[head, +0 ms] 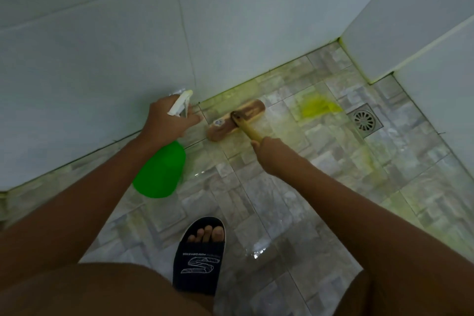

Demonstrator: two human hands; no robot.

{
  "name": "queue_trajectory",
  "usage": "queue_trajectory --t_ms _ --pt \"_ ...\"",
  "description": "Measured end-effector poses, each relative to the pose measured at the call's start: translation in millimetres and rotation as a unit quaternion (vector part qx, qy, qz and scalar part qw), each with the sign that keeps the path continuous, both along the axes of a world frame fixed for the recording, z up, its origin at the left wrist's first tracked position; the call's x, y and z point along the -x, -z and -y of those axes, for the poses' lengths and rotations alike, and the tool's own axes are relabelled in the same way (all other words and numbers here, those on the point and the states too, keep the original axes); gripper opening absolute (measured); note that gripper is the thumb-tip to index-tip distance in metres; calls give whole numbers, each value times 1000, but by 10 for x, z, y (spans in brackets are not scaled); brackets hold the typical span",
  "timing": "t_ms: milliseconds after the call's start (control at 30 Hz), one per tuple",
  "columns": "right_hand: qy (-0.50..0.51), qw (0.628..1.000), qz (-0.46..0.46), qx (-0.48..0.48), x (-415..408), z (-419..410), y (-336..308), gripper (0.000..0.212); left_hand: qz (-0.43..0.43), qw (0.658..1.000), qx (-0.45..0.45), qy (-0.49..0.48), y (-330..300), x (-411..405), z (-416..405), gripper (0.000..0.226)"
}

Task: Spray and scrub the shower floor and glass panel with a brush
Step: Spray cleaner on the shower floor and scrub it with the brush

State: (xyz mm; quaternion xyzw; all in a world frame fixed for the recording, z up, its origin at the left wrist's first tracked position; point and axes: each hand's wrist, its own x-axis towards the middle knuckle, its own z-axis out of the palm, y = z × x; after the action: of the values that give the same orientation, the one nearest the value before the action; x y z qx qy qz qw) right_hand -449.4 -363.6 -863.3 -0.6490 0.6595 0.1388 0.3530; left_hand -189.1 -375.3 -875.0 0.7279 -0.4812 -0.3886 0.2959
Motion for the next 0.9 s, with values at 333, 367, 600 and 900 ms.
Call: queue_trajectory --t_ms 333,367,600,900 --pt "152 988 5 37 215 911 -1 51 35 998 24 46 2 -174 -38 34" --pt "148 988 21 37 154 871 37 49 29 998 25 46 1 -158 -32 34" --pt "39 998 11 39 -56 366 233 49 31 994 47 99 56 4 90 68" --pt "260 964 -45 -32 1398 -38 -11 55 27 964 49 262 85 823 651 58"
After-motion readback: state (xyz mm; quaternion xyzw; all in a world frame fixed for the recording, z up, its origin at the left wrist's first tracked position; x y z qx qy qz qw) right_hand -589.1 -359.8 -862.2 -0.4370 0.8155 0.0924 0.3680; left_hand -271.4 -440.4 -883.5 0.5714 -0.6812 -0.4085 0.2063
